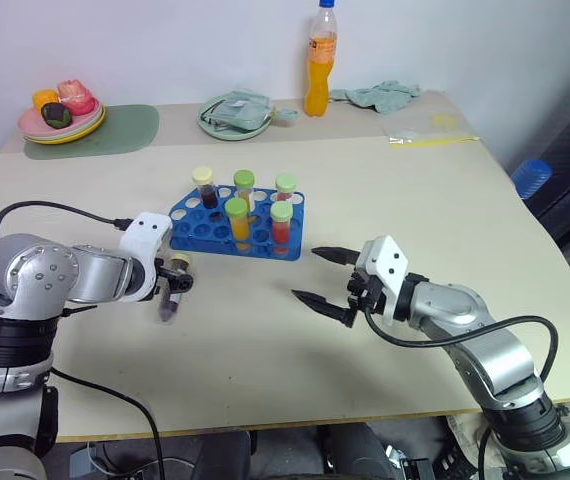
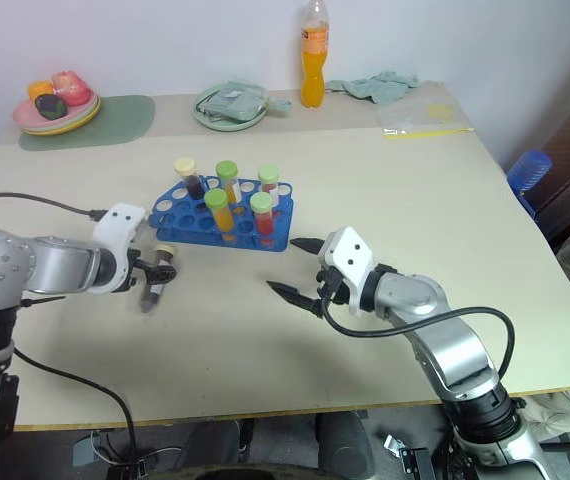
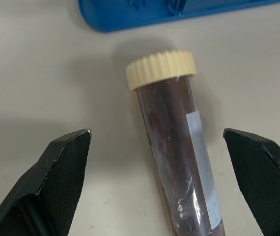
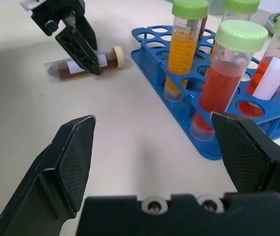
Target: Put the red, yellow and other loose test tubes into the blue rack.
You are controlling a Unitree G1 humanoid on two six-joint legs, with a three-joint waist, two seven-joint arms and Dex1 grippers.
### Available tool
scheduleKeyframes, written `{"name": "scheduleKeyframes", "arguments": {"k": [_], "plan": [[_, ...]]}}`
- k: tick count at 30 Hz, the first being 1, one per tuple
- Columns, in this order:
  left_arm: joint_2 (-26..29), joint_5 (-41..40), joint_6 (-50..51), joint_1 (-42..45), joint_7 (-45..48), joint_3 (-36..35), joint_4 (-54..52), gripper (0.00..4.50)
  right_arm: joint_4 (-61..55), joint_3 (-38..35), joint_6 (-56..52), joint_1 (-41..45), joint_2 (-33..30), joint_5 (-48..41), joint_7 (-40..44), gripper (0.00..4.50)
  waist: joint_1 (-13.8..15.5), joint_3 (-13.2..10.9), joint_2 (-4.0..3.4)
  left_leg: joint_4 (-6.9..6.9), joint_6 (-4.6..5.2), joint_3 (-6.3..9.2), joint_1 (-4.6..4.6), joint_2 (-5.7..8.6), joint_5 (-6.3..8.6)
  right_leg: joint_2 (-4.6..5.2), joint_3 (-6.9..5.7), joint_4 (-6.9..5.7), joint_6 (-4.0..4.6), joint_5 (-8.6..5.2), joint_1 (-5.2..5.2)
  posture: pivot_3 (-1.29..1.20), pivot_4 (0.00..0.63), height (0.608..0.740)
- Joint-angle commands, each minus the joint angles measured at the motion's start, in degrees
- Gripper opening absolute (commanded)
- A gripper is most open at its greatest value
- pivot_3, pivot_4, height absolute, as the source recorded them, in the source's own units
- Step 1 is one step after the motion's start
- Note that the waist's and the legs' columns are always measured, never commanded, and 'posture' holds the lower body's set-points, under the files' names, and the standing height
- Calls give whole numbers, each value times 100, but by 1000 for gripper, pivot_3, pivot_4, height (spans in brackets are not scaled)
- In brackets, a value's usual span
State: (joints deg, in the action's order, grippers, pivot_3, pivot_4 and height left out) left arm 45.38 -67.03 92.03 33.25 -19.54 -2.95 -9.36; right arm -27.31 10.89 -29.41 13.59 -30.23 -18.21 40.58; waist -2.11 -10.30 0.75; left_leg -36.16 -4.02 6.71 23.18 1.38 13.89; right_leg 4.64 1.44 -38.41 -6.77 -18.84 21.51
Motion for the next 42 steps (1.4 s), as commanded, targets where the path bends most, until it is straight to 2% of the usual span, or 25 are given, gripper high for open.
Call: {"name": "scheduleKeyframes", "arguments": {"k": [1, 3, 5, 6, 9, 12, 15, 18, 23, 26, 30, 35, 42], "plan": [[60, -410, 47, 11, -476, 1, 65, 3204, -266, -2, 71, 6, 66, -2, -63, 4168, 1, 0, 0, 0, 0, -1, 0, 0, 0, 0, 0, 0, 0, 0, 1, 0, 150, 740], [110, -606, 47, -8, -641, -2, 115, 2288, -288, 10, 61, 1, 72, -11, -82, 4168, -1, 0, 0, 0, 0, -1, 0, 0, 0, 0, 0, 0, 0, 0, 1, 0, 150, 740], [168, -774, 47, -37, -761, -28, 170, 1181, -277, 17, 64, 14, 75, -21, -83, 4168, -18, 0, 0, 1, 0, -2, 0, 0, 0, -1, 1, -2, 0, 0, 3, 0, 150, 740], [221, -844, 47, -36, -796, -24, 182, 825, -271, 16, 59, 23, 74, -33, -76, 4168, -20, 0, 0, 1, 0, -2, 0, 0, 0, -1, 2, -3, 0, 0, 4, 0, 150, 740], [472, -929, 47, 19, -672, -88, 177, 775, -264, 14, 56, 40, 57, -59, -39, 4168, -18, 0, 0, 1, -1, -4, 0, 0, 0, -1, 2, -4, 0, 0, 5, 0, 150, 740], [663, -730, -24, 91, -407, -599, 147, 775, -258, 1, 61, 42, 30, -80, 11, 4168, -15, 0, 0, 2, -1, -7, 2, 1, -1, -2, 2, -4, 0, 0, 8, 0, 150, 740], [740, 194, -1401, -40, 284, -952, -362, 775, -244, -3, 50, 54, 24, -114, 74, 4168, -8, 0, 0, 2, -2, -9, 4, 1, -1, -2, 2, -4, 0, 0, 10, 0, 150, 740], [748, 1904, -3618, -238, 947, -749, -904, 775, -233, 90, 91, 71, 57, -119, 158, 4168, 26, 0, 0, 3, -8, -15, 7, 2, -4, 0, 2, 1, 1, 0, 9, 0, 150, 740], [-384, 3336, -5989, -600, 1779, -278, -840, 775, -89, 201, 120, 179, 127, -92, 232, 4168, 148, 8, -13, 7, -32, -23, 7, 3, -18, 4, 3, 20, 1, 1, 1, 0, 150, 740], [-1078, 4268, -7577, -846, 2238, 109, -388, 775, -43, 212, 136, 239, 167, -57, 223, 4168, 149, 7, -10, 2, -8, -19, 11, 6, -4, 6, 1, 25, 0, 2, -2, 0, 150, 740], [-1645, 5292, -9028, -1057, 2422, 376, 348, 775, -106, 169, 118, 203, 162, -6, 150, 4168, 119, 6, -8, 3, -6, -16, 16, 5, -4, 3, -2, 21, -1, 3, 6, 0, 150, 740], [-2106, 5690, -9701, -1200, 2785, 448, 984, 775, -219, 120, 49, 116, 152, 3, 28, 4168, 123, 6, -8, 1, -4, -16, 15, 5, -2, 3, -2, 19, -1, 3, 6, 0, 150, 740], [-2452, 5893, -9798, -1406, 3049, 339, 1204, 775, -282, 80, 22, 71, 66, -29, -9, 4168, 123, 6, -8, -1, -3, -13, 15, 5, -2, 2, -5, 17, -2, 3, 3, 0, 150, 740]]}}
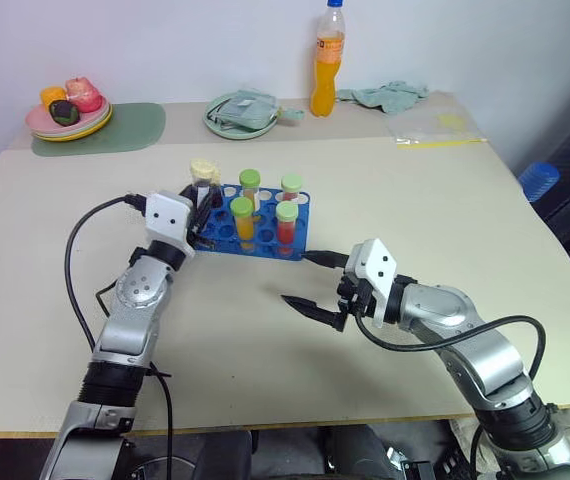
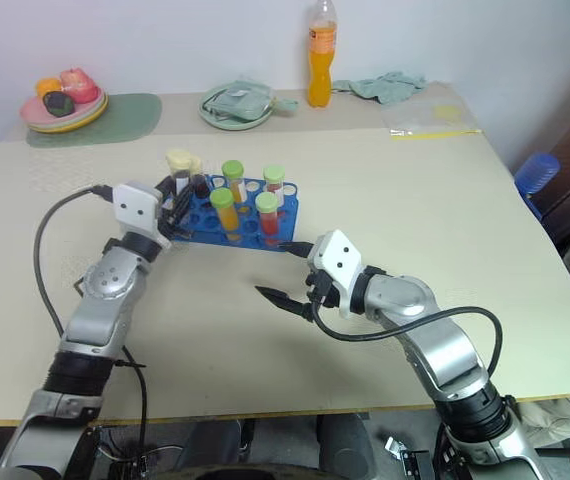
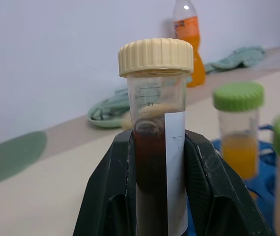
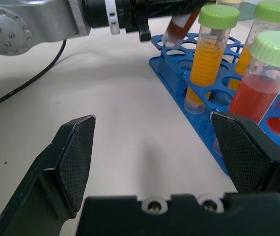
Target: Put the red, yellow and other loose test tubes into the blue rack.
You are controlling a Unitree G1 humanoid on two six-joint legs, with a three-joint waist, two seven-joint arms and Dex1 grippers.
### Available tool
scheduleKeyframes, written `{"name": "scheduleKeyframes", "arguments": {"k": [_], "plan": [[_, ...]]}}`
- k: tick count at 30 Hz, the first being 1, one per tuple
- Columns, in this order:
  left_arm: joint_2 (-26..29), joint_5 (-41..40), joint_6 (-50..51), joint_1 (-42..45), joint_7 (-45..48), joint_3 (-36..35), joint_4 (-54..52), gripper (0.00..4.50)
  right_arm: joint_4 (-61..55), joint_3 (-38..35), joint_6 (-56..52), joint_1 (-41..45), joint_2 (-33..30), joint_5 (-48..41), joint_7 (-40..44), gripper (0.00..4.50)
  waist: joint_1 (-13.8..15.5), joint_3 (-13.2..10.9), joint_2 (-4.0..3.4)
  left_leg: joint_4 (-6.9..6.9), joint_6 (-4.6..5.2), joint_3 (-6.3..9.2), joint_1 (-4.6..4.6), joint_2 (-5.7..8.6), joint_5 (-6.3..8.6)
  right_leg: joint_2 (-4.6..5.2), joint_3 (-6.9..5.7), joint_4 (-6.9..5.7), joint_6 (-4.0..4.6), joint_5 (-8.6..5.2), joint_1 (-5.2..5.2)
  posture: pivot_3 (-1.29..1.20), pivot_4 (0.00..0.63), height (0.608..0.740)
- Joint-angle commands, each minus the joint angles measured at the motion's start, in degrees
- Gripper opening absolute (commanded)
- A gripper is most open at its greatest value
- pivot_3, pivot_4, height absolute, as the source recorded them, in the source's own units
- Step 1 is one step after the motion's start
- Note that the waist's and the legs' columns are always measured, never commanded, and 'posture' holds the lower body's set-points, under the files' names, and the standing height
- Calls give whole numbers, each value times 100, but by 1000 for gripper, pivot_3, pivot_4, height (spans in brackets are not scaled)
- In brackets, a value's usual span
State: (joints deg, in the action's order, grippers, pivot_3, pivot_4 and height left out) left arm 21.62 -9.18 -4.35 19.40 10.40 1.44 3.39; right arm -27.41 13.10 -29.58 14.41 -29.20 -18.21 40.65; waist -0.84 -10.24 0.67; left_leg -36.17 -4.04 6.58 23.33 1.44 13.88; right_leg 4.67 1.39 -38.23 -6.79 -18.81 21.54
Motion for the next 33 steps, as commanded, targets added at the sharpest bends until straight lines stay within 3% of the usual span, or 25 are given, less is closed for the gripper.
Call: {"name": "scheduleKeyframes", "arguments": {"k": [1, 24, 31, 33], "plan": [[-123, 130, -169, -30, 58, -115, -37, 775, -270, -137, 38, -10, -44, -30, -14, 4168, -1, 0, 0, 0, 0, 0, -1, 0, 0, 0, 0, 0, 0, 0, 0, 0, 150, 740], [-926, 491, -1144, -21, 208, -239, 753, 775, -305, -98, 28, -57, -13, -74, -60, 4168, 15, 2, 1, -4, 0, 5, -7, 3, 0, 1, -6, 0, -1, 0, -12, 0, 150, 740], [-961, 440, -1235, -236, 111, -449, 550, 4260, -291, -77, 25, -52, 5, -102, -54, 4168, 6, 3, 0, -3, 0, 6, -7, 1, 0, -1, -6, -1, -1, 0, -10, 0, 150, 740], [-945, 379, -1197, -284, 110, -520, 432, 4422, -291, -61, 25, -50, 9, -109, -41, 4168, -1, 3, 0, -3, 0, 7, -7, 1, 0, -2, -7, -1, -1, 0, -10, 0, 150, 740]]}}
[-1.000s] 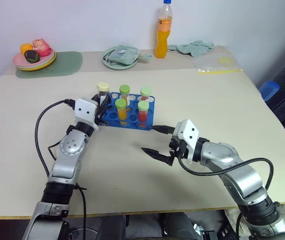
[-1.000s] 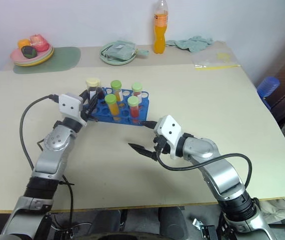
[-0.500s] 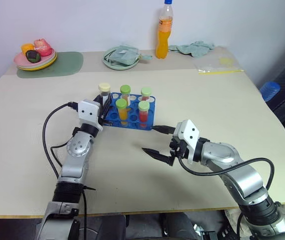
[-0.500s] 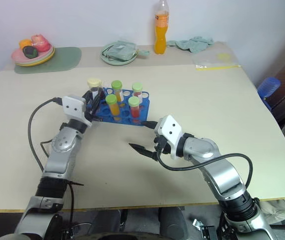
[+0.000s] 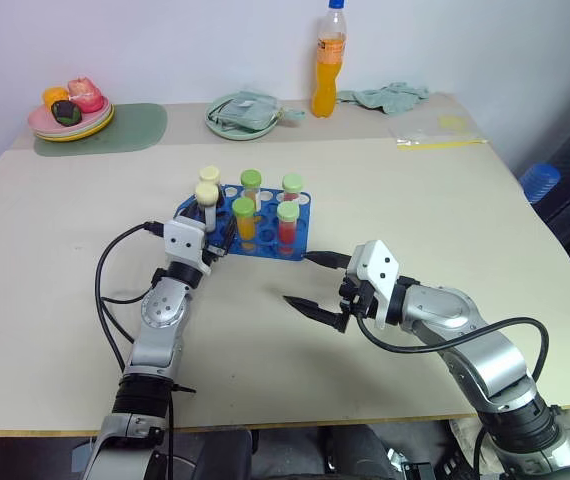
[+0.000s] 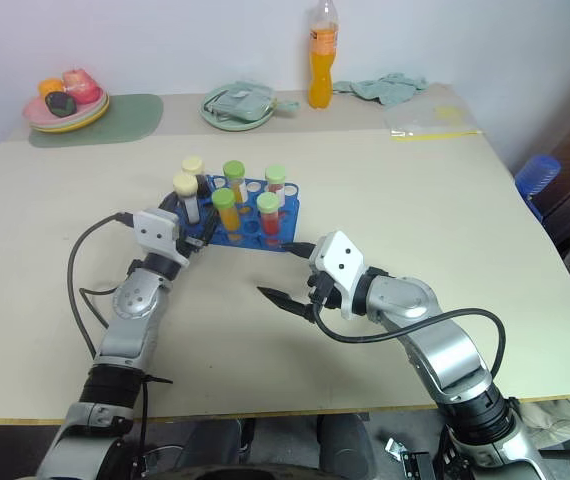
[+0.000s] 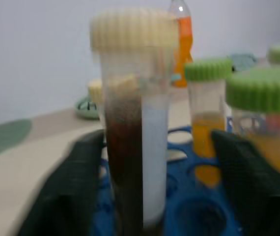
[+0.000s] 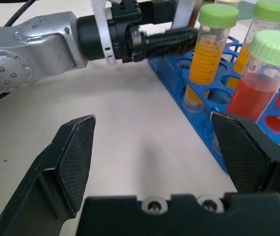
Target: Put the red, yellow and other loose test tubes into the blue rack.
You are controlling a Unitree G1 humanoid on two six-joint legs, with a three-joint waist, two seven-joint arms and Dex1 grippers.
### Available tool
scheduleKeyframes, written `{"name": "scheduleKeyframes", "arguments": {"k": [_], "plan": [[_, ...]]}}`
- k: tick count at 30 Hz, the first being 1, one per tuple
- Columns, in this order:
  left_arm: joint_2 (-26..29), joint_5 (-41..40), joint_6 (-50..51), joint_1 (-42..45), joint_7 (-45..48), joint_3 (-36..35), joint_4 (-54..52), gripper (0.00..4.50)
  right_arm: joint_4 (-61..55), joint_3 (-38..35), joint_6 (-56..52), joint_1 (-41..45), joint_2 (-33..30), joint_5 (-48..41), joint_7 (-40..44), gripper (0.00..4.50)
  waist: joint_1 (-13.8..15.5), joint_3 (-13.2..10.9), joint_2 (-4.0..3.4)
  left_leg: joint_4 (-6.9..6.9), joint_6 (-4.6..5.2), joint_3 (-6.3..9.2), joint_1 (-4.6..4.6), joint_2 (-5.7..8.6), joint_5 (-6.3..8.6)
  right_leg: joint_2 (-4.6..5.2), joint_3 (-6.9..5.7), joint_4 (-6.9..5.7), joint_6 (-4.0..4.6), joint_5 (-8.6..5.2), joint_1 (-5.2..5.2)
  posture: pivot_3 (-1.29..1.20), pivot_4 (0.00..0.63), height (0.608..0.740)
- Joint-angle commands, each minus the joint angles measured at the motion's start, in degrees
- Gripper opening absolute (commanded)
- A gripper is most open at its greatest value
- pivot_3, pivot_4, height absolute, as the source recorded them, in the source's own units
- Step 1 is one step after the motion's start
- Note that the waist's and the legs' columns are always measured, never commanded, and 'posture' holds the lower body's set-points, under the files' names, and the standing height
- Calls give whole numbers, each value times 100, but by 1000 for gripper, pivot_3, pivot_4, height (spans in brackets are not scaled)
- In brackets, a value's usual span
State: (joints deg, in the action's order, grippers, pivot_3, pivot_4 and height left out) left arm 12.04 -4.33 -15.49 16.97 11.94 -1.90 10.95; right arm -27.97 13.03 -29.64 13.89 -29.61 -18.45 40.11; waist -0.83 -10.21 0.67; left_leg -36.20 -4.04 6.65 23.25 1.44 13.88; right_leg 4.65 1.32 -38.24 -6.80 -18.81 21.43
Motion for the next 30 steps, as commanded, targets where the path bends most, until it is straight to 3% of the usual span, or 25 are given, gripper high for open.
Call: {"name": "scheduleKeyframes", "arguments": {"k": [1, 5, 10, 14, 18, 24, 30], "plan": [[23, -121, -49, -73, -78, -238, -417, 4422, -233, -56, 33, 2, 47, -89, 18, 4168, -7, 0, 0, 0, 0, 0, 0, 0, 0, 0, 0, 0, 0, 0, 0, 0, 150, 740], [221, -328, 248, -383, 56, -461, -1091, 4422, -271, -87, 24, -28, 5, -94, 24, 4168, -14, 0, 0, 1, 0, 0, 0, -1, 0, 0, 0, 0, 0, 0, 1, 0, 150, 740], [901, -1334, 1344, -1161, 708, -978, -2334, 4422, -321, -310, 31, -122, -189, -111, 45, 4168, -23, 0, -1, 3, 0, 0, 0, -4, 0, -1, 1, 0, 0, 0, 1, 0, 150, 740], [1723, -1635, 1932, -2059, 1332, -1463, -2786, 4422, -219, -1016, -135, -165, -438, -449, 95, 4168, -15, 0, -4, 3, 2, -3, -2, -4, 1, 0, 3, 2, 1, 0, -2, 0, 150, 740], [2180, -1596, 2262, -2465, 1665, -1575, -2704, 4422, 93, -1712, -176, -267, -799, -529, 154, 4168, 28, -1, -3, 5, 5, -1, -6, -5, 3, 0, 0, 5, 2, -1, -9, 0, 150, 740], [2296, -1633, 2341, -2465, 1860, -1672, -2684, 4422, 639, -2264, 71, -569, -1289, -367, 350, 4168, 9, -1, -4, 8, 7, -4, -7, -6, 5, 1, 1, 8, 2, -1, -11, 0, 150, 740], [2218, -1514, 2425, -2439, 1762, -1606, -2724, 4422, 974, -2360, 321, -620, -1394, -289, 447, 4168, -19, 0, -4, 10, 8, -8, -10, -12, 5, -3, 4, 7, 2, -1, -10, 0, 150, 740]]}}
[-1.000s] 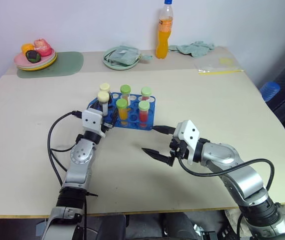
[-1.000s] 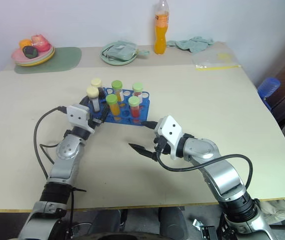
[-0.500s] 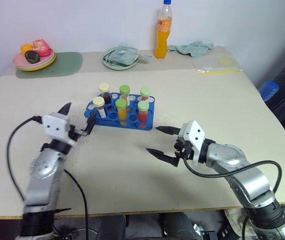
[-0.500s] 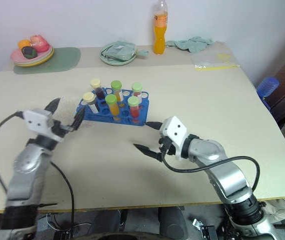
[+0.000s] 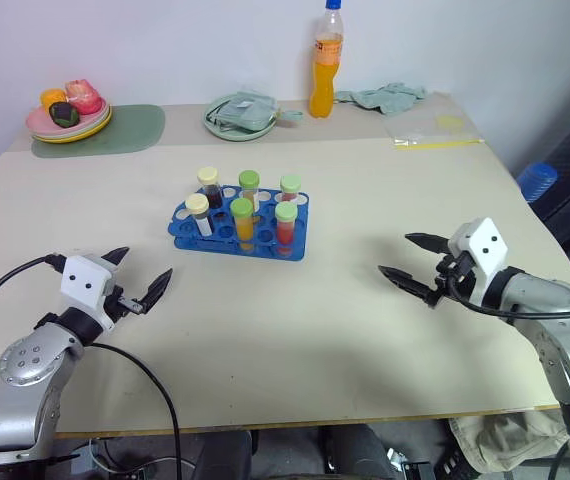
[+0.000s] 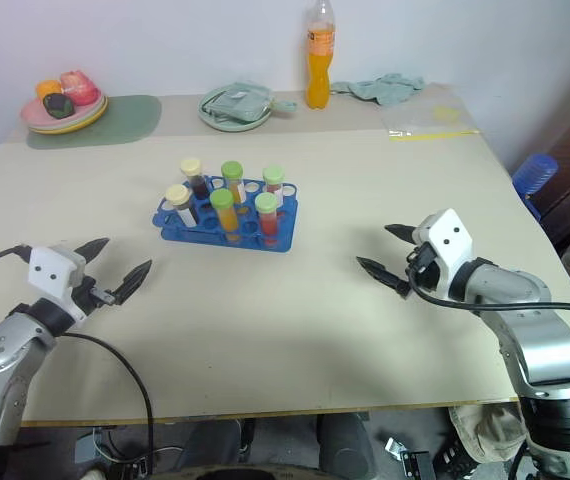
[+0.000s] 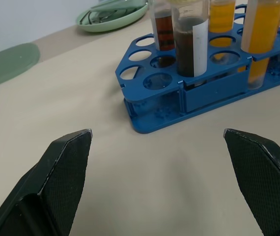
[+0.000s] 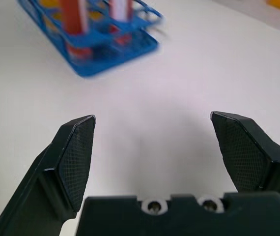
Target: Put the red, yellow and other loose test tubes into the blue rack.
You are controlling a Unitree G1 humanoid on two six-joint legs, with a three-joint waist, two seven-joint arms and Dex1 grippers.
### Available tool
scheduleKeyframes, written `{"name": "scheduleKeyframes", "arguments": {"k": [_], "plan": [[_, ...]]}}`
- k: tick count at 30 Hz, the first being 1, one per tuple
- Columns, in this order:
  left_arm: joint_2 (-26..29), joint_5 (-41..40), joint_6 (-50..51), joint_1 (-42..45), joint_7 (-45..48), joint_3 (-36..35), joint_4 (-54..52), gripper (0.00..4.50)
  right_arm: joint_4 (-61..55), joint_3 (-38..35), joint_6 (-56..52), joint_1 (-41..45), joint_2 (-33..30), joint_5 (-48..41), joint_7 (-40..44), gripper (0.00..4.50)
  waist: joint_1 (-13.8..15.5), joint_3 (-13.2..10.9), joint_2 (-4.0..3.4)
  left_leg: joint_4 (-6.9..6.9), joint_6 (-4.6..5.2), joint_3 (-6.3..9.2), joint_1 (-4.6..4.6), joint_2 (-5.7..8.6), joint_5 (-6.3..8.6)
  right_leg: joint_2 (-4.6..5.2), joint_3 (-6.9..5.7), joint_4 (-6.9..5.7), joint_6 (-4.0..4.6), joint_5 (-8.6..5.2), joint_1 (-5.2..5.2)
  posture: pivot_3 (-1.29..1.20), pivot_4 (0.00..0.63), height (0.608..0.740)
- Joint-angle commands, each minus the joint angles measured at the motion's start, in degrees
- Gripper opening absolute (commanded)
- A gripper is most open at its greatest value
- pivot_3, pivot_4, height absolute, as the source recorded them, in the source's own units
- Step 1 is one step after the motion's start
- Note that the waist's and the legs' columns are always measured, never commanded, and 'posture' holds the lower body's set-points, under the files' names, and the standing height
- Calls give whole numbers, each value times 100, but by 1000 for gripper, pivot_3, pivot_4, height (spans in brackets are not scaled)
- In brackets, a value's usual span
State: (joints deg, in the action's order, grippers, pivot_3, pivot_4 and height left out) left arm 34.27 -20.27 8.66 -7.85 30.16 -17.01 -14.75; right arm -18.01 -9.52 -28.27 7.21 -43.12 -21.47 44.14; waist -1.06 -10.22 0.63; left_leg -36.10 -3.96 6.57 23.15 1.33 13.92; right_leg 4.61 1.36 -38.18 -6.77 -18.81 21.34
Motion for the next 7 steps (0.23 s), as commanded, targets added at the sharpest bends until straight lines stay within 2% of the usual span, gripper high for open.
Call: {"name": "scheduleKeyframes", "arguments": {"k": [1, 7], "plan": [[-22, 99, 22, 46, -84, -74, -181, 4422, 10, -107, 206, 57, -43, 19, 56, 4168, 8, 0, 0, 0, 0, 0, 0, 0, 0, 0, 0, 0, 0, 0, 0, 0, 150, 740], [-289, 186, 199, -19, -280, 69, -393, 4422, 112, 118, 281, 188, 24, 67, 133, 4168, 22, 0, 0, -2, 0, -1, 0, 1, 0, 3, 0, 1, 0, 0, -2, 0, 150, 740]]}}
